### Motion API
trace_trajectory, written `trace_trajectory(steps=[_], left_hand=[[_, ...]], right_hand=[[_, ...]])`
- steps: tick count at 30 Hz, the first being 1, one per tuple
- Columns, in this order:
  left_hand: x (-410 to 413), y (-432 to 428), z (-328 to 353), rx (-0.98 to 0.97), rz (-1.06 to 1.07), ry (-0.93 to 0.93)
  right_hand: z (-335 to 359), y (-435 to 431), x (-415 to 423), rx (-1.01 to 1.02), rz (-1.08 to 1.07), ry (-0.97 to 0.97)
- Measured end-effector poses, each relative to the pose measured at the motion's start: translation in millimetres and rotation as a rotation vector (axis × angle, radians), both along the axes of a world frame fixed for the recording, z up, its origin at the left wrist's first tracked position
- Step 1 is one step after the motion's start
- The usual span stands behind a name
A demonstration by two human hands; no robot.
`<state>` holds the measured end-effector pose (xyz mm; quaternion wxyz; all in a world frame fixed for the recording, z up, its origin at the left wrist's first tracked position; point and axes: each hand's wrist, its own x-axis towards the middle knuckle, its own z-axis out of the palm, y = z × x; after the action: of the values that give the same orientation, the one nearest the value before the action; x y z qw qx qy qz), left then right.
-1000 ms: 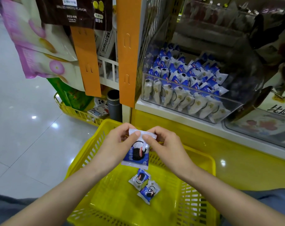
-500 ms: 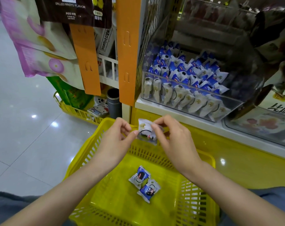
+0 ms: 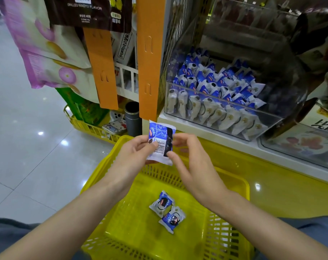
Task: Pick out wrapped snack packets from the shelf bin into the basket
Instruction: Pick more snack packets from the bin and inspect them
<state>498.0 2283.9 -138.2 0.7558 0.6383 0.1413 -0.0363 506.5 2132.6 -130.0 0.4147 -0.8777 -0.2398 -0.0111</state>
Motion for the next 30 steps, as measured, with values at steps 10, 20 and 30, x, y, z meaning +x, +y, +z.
trace_trajectory(steps=[10,20,30], left_hand=[[-3.4,-3.4,-2.5,0.361,-0.030,-0.204],[-7.5,-6.3,-6.7,0.523,-0.153,-0.300],[-8.5,-4.0,-8.6,0.457,-0.236,-0.247]], right_hand=[[6.9,1.5,9.1,0.569,-0.097,0.833],[3.9,0.0,11.2,0.552,-0.126,0.791],[-3.4,-0.9,12.7,0.525,-0.091,0.728]])
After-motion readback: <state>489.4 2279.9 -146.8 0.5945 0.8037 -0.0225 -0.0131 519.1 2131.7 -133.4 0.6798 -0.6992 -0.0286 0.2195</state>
